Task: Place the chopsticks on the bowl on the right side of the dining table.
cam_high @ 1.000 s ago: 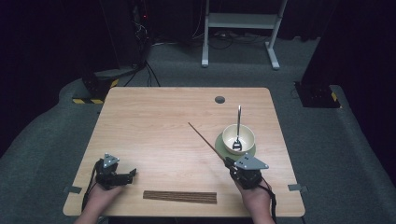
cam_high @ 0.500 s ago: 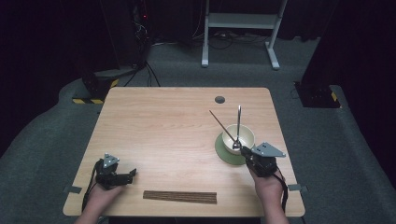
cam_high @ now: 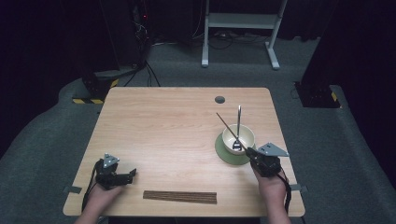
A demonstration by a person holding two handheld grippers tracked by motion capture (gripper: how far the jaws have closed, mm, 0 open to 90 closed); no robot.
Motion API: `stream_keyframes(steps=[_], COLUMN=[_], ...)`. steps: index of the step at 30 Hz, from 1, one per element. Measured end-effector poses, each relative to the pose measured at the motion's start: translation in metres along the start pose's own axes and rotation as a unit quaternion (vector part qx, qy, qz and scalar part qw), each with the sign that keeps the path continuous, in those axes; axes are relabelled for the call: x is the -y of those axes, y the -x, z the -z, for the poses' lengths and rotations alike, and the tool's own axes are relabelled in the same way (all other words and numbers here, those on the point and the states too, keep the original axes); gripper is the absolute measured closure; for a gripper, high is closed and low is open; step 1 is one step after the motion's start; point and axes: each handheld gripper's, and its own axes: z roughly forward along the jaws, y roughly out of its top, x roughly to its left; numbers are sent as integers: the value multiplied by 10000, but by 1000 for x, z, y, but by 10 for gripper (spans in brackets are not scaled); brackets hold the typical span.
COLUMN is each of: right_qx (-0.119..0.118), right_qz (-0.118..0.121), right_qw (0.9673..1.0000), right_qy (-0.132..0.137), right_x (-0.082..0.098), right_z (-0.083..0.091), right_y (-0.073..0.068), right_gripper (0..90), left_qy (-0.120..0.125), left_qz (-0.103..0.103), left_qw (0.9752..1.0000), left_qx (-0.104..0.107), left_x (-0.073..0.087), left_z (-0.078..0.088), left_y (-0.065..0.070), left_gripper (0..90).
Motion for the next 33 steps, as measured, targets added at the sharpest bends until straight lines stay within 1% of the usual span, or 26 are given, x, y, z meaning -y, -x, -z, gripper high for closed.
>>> stream_keyframes(steps=[17,18,20,21,23,25,26,27,28,29,32,33], right_qx=[70,80,97,91,114,119,94,94,22,22,-103,-179], right_qz=[66,75,62,58,43,29,47,47,60,60,198,262], right_qw=[9999,9999,9999,9999,9999,9999,9998,9998,9998,9998,9996,9994], right_qy=[-30,-29,-12,10,96,121,166,166,201,201,184,165], right_x=[0,0,-1,-1,-4,-4,-6,-6,-7,-7,-7,-7], right_z=[-5,-5,-4,-3,1,3,5,5,7,7,8,8], right_y=[-2,-2,-3,-3,-4,-5,-7,-7,-12,-12,-26,-32], right_gripper=[831,826,779,771,718,704,670,670,653,653,645,643], left_qy=[1,2,3,2,1,1,2,2,1,2,3,3], left_qz=[-15,-14,-12,-9,-7,-9,-7,-10,-9,-8,-8,-10], left_qw=[10000,10000,10000,10000,10000,10000,10000,10000,10000,10000,10000,10000], left_qx=[12,10,6,4,2,3,3,3,4,4,3,2], left_x=[0,0,0,0,0,0,0,0,0,0,0,0], left_z=[0,0,0,0,0,0,0,0,0,0,0,0], left_y=[0,0,0,0,0,0,0,0,0,0,0,0], left_gripper=[40,40,40,41,41,41,41,41,41,41,41,41])
